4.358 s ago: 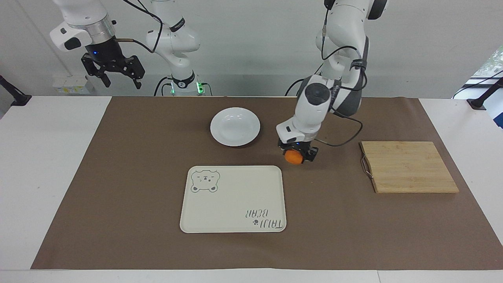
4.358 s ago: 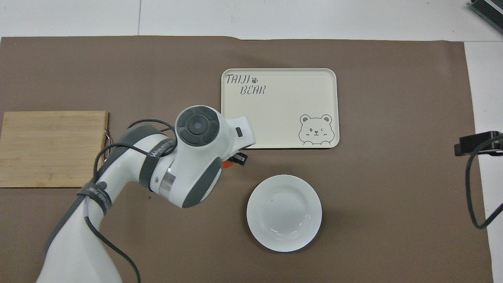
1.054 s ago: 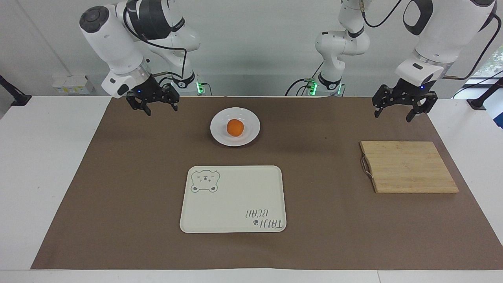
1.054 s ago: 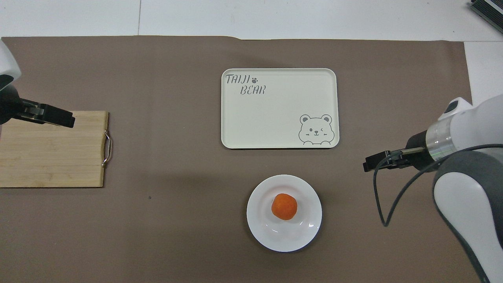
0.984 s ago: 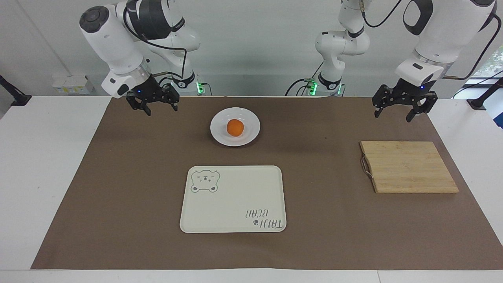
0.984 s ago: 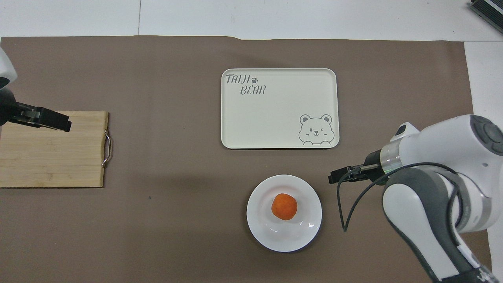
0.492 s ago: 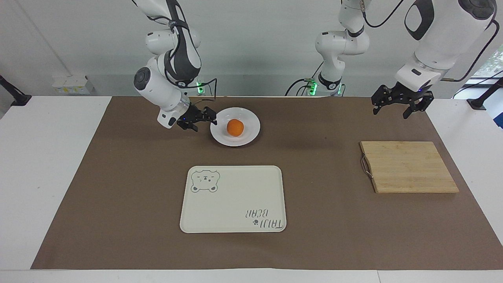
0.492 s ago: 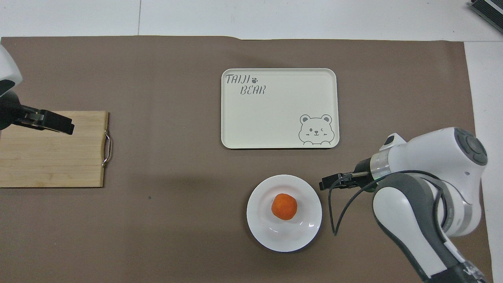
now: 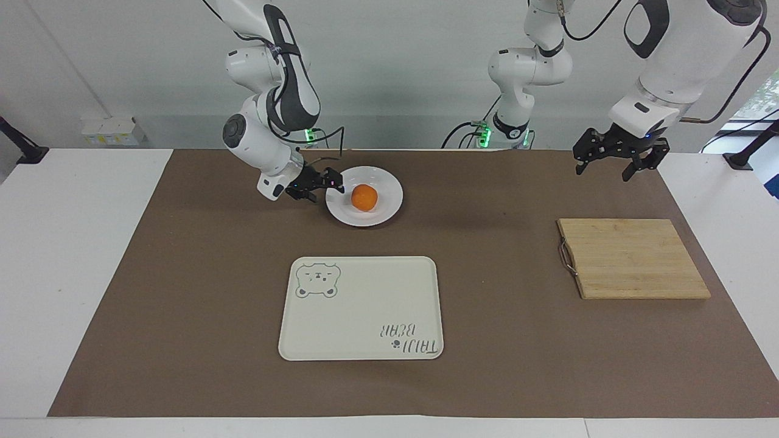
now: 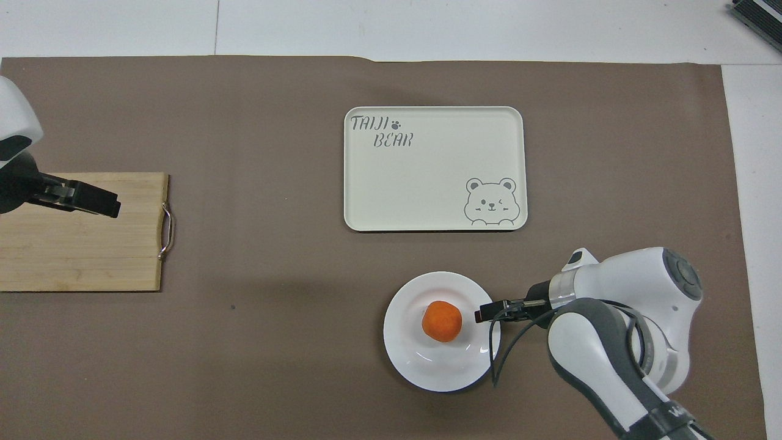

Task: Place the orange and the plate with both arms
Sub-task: 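Grip the plate rim with the right gripper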

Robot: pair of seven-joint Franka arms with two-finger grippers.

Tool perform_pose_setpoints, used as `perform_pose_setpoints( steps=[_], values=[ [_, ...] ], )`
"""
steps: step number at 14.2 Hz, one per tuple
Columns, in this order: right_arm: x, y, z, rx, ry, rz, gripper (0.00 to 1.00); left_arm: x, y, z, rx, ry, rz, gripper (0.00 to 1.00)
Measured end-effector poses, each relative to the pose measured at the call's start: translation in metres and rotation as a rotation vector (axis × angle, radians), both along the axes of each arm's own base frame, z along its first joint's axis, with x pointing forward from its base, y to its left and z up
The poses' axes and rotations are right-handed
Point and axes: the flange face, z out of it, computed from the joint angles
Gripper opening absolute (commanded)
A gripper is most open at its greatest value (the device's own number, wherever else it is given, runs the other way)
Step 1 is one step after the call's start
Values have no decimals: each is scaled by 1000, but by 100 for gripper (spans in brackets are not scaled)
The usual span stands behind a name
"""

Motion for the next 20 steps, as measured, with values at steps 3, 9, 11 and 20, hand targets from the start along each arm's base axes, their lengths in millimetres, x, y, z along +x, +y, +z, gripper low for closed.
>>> perform_pose_setpoints(
  steps=[3, 9, 11, 20],
  values=[
    [-12, -1, -14, 24, 43, -38, 100, 0, 3, 1, 0, -3, 6, 100],
    [-30, -7, -38, 41, 88, -97, 100, 0, 2, 2, 0, -5, 6, 100],
    [-32, -7, -43, 48, 93, -120, 100, 0, 2, 2, 0, -5, 6, 100],
    [-35, 2, -50, 61, 90, -134, 17, 1, 3, 2, 0, -5, 8, 100]
  ],
)
